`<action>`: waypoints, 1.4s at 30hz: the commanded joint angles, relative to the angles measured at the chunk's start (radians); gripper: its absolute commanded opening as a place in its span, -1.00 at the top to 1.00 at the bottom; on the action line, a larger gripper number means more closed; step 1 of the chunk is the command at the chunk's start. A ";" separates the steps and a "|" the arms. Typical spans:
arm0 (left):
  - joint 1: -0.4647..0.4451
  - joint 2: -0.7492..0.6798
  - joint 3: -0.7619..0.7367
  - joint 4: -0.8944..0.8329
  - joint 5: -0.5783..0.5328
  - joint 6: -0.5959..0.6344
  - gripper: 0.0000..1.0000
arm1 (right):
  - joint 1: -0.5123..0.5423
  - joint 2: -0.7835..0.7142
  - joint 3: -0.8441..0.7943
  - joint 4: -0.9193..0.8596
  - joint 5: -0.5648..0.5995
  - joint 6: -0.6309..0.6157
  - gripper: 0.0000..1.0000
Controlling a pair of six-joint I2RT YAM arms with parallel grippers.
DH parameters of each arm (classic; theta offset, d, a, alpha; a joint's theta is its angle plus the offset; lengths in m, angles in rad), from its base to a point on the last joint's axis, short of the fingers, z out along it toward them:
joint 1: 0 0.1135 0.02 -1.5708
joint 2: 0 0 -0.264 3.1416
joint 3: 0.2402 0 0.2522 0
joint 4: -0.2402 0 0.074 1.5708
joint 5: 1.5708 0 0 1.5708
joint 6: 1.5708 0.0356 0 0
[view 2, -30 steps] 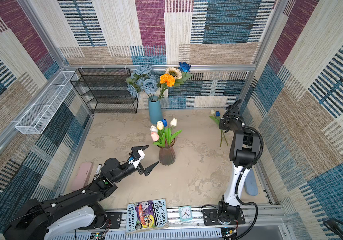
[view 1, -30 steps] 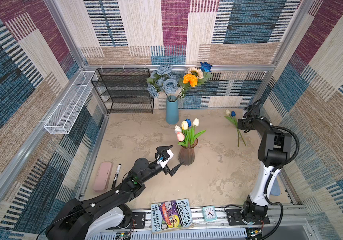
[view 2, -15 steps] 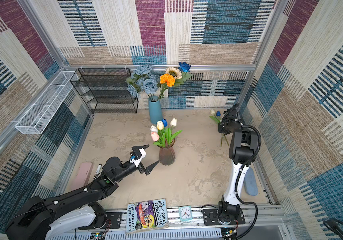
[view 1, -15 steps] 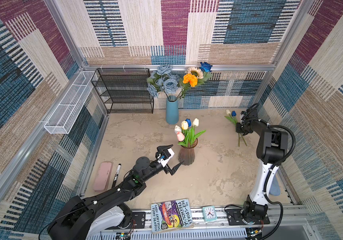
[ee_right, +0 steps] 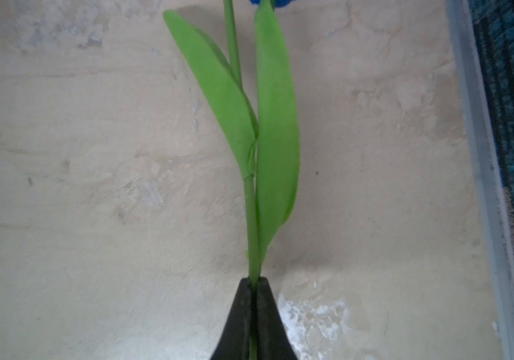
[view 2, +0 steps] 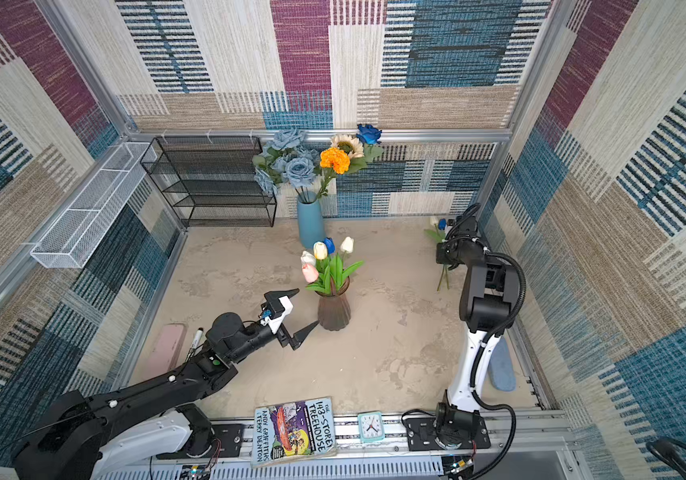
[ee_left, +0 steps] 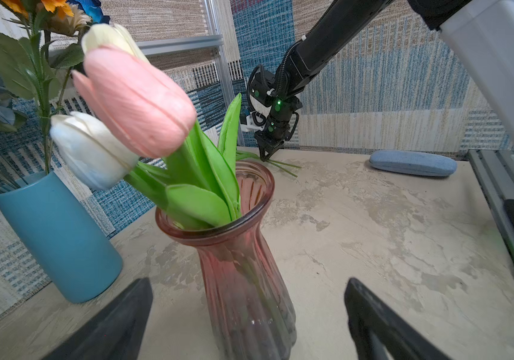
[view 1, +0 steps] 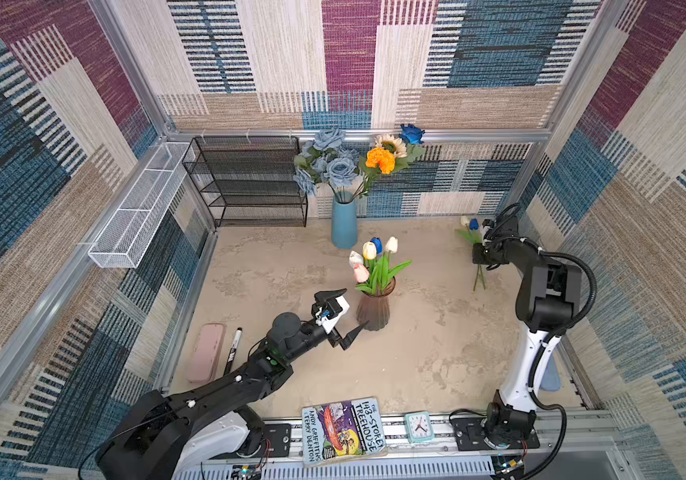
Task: Arrange the flowers into the vase
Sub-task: 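Grasp the cream tulip's stem beside the blue tulip with the right gripper, then lift the cream tulip and carry it over the pink vase with the right gripper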
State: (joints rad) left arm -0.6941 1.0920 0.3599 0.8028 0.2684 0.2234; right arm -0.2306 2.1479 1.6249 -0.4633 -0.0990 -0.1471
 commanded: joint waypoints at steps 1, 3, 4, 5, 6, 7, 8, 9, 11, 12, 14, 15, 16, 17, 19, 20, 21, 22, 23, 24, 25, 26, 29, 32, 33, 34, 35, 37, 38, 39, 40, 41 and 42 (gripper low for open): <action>0.001 -0.003 0.000 0.024 0.004 0.002 -0.98 | 0.002 -0.033 -0.011 0.030 -0.039 -0.005 0.90; 0.001 -0.003 -0.001 0.025 0.000 0.004 -0.97 | 0.002 -0.048 -0.021 0.038 -0.048 0.002 0.91; 0.001 -0.004 0.000 0.027 0.000 0.005 -0.97 | 0.002 -0.053 -0.022 0.037 -0.050 0.006 0.91; 0.001 -0.004 0.000 0.027 0.002 0.006 -0.98 | 0.002 -0.055 -0.022 0.035 -0.055 0.008 0.88; 0.001 -0.004 -0.001 0.026 0.002 0.006 -0.98 | 0.002 -0.056 -0.020 0.032 -0.057 0.010 0.84; 0.001 -0.006 0.001 0.025 0.001 0.005 -0.97 | 0.002 -0.056 -0.021 0.030 -0.060 0.012 0.86; 0.001 -0.005 0.002 0.024 0.002 0.004 -0.97 | 0.004 -0.056 -0.022 0.031 -0.063 0.015 0.88; 0.001 -0.004 0.000 0.025 0.004 0.004 -0.97 | 0.004 -0.054 -0.022 0.034 -0.065 0.017 0.88; 0.001 -0.003 0.000 0.027 0.003 0.005 -0.97 | 0.005 -0.044 -0.022 0.036 -0.067 0.018 0.83; 0.001 -0.003 -0.001 0.027 0.003 0.003 -0.98 | 0.005 -0.036 -0.022 0.036 -0.059 0.018 0.81; 0.001 -0.004 0.002 0.027 0.004 0.003 -0.98 | 0.007 -0.022 -0.022 0.038 -0.044 0.021 0.80; 0.001 -0.006 0.001 0.027 0.005 0.003 -0.98 | 0.007 -0.015 -0.022 0.042 -0.040 0.023 0.80; 0.001 -0.007 0.001 0.027 0.005 0.004 -0.98 | 0.007 -0.005 -0.022 0.042 -0.036 0.023 0.80; 0.001 -0.007 0.001 0.026 0.004 0.005 -0.97 | 0.007 0.002 -0.022 0.038 -0.035 0.024 0.81; 0.001 -0.009 0.003 0.021 0.001 0.006 -0.97 | 0.007 0.013 -0.022 0.040 -0.043 0.025 0.89; 0.001 -0.009 0.004 0.021 0.002 0.006 -0.98 | 0.007 0.019 -0.019 0.038 -0.048 0.024 0.93; 0.001 -0.009 0.004 0.021 0.004 0.005 -0.98 | 0.007 0.022 -0.015 0.035 -0.048 0.026 0.91; 0.001 -0.010 0.005 0.021 0.006 0.005 -0.98 | 0.008 0.023 -0.013 0.035 -0.044 0.029 0.85; 0.001 -0.010 0.005 0.021 0.006 0.006 -0.98 | 0.008 0.022 -0.014 0.038 -0.037 0.031 0.72; 0.001 -0.010 0.005 0.019 0.006 0.006 -0.98 | 0.009 0.018 -0.017 0.041 -0.030 0.034 0.64; 0.001 -0.012 0.005 0.019 0.005 0.006 -0.98 | 0.010 0.017 -0.017 0.040 -0.036 0.031 0.84; 0.001 -0.012 0.005 0.021 0.005 0.006 -0.98 | 0.010 0.017 -0.016 0.037 -0.044 0.030 0.91; 0.001 -0.014 0.006 0.019 0.005 0.011 -0.98 | 0.011 0.015 -0.014 0.038 -0.052 0.034 0.91; 0.001 -0.016 0.007 0.015 0.002 0.013 -0.98 | 0.011 0.011 -0.014 0.039 -0.051 0.037 0.98; 0.001 -0.019 0.007 0.013 0.005 0.011 -0.98 | 0.011 0.004 -0.017 0.042 -0.051 0.041 0.99; 0.001 -0.021 0.007 0.012 0.005 0.013 -0.98 | 0.011 -0.003 -0.022 0.048 -0.059 0.041 0.98; 0.001 -0.024 0.007 0.009 0.000 0.013 -0.98 | 0.011 -0.008 -0.022 0.052 -0.066 0.040 0.96; 0.001 -0.026 0.004 0.007 -0.003 0.014 -0.98 | 0.011 -0.005 -0.019 0.047 -0.037 0.051 0.70; 0.001 -0.026 0.002 0.010 -0.003 0.014 -0.98 | 0.011 -0.007 -0.021 0.052 -0.013 0.059 0.44; 0.001 -0.026 0.001 0.012 -0.003 0.012 -0.97 | 0.011 -0.007 -0.022 0.053 -0.004 0.060 0.29; 0.001 -0.027 0.000 0.012 -0.003 0.011 -0.98 | 0.011 -0.003 -0.022 0.045 0.000 0.055 0.25; 0.002 -0.026 -0.001 0.012 -0.003 0.010 -0.98 | 0.011 0.003 -0.022 0.035 0.009 0.054 0.24; 0.001 -0.027 -0.003 0.010 -0.003 0.009 -0.97 | 0.011 0.007 -0.022 0.032 0.017 0.052 0.26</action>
State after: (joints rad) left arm -0.6941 1.0687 0.3607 0.7925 0.2676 0.2241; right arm -0.2218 2.1506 1.6035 -0.4335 -0.1184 -0.1055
